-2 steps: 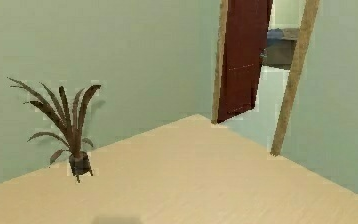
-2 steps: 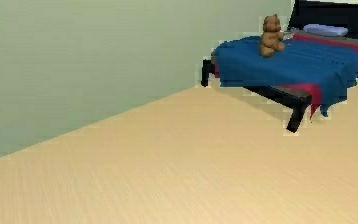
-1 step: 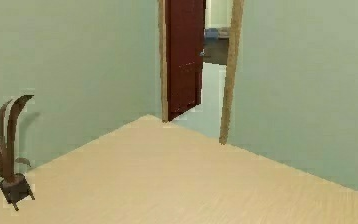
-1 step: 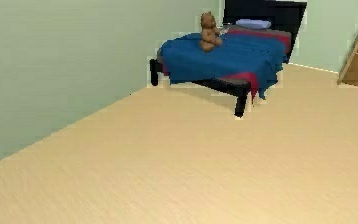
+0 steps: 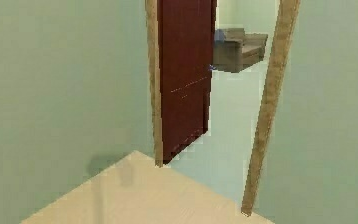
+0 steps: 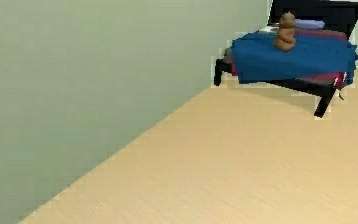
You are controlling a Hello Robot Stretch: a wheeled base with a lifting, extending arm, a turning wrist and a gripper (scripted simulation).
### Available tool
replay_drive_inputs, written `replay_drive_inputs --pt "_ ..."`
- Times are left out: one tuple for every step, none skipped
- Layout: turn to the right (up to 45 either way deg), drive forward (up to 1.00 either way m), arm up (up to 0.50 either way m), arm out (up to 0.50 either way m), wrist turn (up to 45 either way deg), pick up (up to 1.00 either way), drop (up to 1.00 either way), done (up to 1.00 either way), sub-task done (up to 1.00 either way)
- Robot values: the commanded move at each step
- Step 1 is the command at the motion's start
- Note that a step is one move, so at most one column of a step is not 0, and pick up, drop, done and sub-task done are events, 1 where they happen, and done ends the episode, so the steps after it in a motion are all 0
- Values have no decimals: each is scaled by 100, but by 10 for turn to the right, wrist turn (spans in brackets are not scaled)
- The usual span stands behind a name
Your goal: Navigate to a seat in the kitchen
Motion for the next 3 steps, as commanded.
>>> replay_drive_inputs --pt "30 0 0 0 0 0 0 0 0" --pt "0 100 0 0 0 0 0 0 0" --pt "0 30 0 0 0 0 0 0 0"
